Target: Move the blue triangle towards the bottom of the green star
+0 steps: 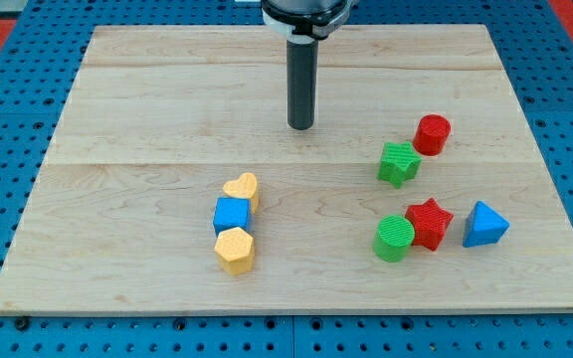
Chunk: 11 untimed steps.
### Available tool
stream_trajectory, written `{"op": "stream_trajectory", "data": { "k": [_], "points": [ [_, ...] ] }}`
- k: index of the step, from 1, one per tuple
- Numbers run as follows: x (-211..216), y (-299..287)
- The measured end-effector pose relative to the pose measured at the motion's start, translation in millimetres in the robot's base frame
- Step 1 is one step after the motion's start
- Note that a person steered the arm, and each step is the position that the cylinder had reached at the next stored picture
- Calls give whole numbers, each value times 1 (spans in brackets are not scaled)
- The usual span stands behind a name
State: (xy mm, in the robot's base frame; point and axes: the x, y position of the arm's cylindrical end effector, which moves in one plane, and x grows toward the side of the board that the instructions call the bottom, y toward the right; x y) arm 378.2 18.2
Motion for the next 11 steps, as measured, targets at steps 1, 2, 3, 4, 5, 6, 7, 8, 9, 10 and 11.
{"op": "stream_trajectory", "data": {
  "k": [1, 2, 3, 4, 5, 6, 7, 8, 9, 10, 11],
  "points": [
    [6, 101],
    [5, 217],
    [36, 297],
    [121, 322],
    [177, 294],
    [178, 223],
    [160, 164],
    [140, 149],
    [130, 166],
    [120, 170],
    [108, 170]
  ]
}}
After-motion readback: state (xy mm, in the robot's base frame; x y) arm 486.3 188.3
